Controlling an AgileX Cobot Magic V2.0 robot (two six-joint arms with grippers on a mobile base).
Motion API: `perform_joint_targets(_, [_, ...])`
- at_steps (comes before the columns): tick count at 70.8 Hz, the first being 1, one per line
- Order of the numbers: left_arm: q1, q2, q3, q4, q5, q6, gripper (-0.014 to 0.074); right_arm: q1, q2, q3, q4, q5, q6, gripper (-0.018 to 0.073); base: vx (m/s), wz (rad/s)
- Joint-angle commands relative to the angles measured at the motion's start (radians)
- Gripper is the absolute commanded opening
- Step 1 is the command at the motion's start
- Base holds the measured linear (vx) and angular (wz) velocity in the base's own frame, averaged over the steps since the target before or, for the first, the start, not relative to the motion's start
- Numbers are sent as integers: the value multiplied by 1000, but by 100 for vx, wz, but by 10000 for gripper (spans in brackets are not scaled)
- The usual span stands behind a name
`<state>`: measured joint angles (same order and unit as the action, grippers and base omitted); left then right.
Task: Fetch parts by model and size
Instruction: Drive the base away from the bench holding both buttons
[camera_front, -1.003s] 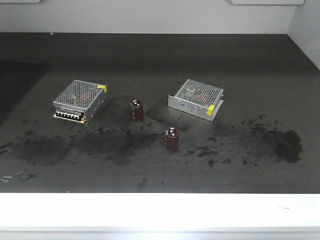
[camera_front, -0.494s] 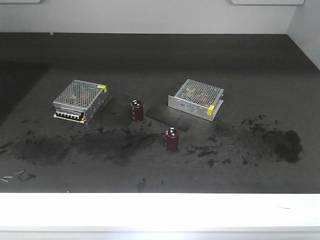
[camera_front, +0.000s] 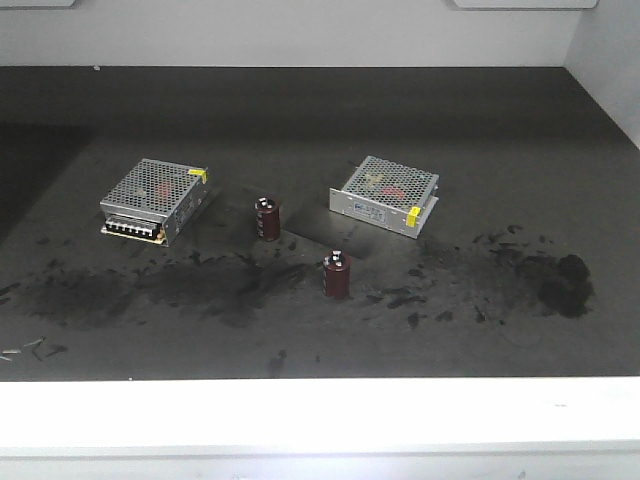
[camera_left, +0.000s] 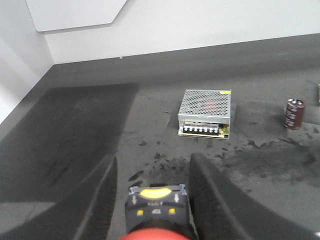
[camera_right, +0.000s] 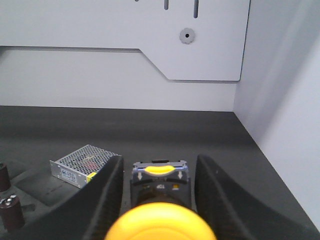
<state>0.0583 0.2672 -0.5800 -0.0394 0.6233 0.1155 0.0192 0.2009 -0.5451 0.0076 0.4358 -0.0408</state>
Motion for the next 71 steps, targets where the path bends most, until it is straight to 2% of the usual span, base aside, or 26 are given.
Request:
perform_joint_targets(1, [-7,12,-24,-9,-84,0,-4,-3,14,-25,-8,-80,0,-6,-5,-5])
perform_joint_targets(35, [-7,12,-24,-9,-84,0,-4,-3,14,-25,-8,-80,0,-6,-12,4])
perform_joint_targets(71, [-7,12,-24,-9,-84,0,-4,-3,14,-25,-8,-80,0,-6,-17,45])
